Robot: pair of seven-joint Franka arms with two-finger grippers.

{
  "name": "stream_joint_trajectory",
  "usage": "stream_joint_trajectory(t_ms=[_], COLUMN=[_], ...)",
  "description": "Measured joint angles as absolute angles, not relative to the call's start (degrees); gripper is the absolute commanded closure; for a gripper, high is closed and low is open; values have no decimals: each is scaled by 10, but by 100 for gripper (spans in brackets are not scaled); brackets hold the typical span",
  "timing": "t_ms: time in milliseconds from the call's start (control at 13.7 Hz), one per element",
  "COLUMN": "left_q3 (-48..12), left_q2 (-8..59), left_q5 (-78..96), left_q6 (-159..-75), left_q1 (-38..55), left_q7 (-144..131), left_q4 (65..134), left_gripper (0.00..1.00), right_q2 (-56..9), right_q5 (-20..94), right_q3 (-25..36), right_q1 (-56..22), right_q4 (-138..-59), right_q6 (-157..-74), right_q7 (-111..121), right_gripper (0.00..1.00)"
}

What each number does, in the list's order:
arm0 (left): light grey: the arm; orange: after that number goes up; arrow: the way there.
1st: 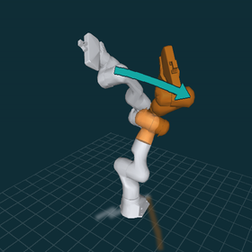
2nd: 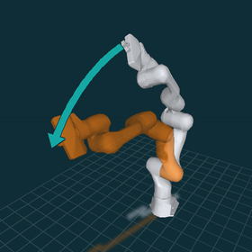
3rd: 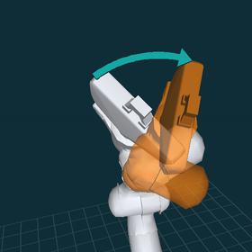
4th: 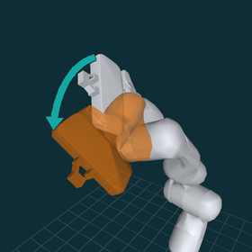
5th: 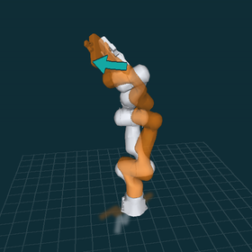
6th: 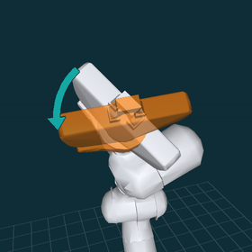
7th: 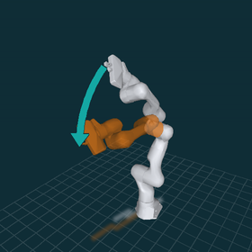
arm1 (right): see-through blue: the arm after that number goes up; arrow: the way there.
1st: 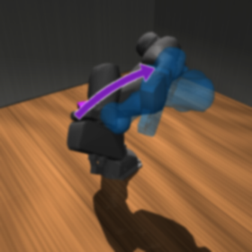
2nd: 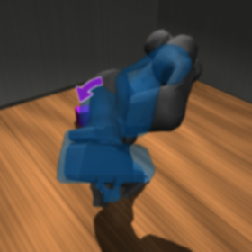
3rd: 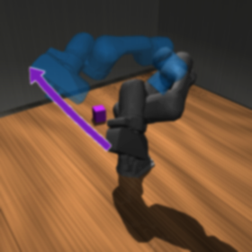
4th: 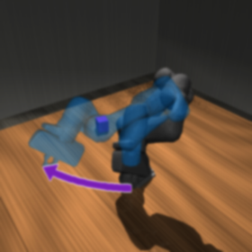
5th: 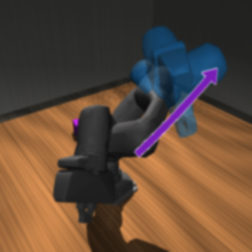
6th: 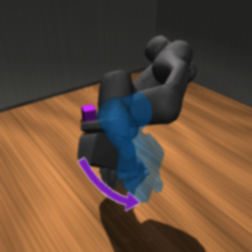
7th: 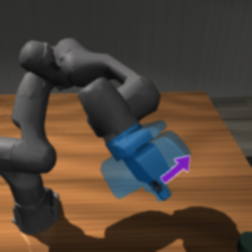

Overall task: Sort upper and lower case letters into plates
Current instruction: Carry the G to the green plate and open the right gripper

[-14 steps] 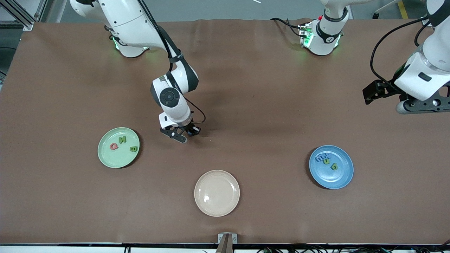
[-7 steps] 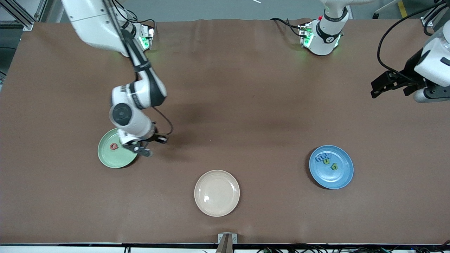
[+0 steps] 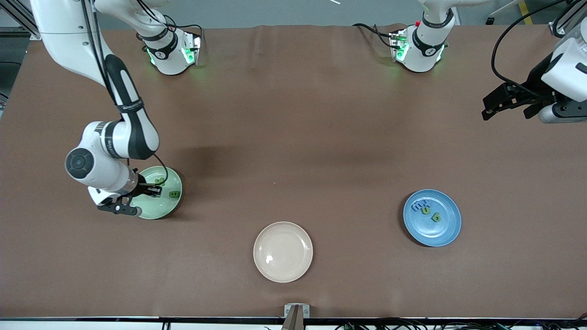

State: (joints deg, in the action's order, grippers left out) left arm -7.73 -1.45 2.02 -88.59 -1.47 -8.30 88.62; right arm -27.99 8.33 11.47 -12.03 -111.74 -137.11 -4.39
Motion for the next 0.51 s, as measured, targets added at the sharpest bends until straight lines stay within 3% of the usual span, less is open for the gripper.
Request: stream_joint_trajectory(t_ms=[511], left_q3=[-73], left_q2=[-25], left_q5=[18], left_q6=[-871], left_q1=[-16], left_q7=[-68], left_q4=[886], left_gripper=[0], right_q2=[-323], right_q5=[83], right_q3=[106], right_q1=[-115], right_q4=[-1115], right_q6=[-1411], right_q7=[-30], right_gripper=[98])
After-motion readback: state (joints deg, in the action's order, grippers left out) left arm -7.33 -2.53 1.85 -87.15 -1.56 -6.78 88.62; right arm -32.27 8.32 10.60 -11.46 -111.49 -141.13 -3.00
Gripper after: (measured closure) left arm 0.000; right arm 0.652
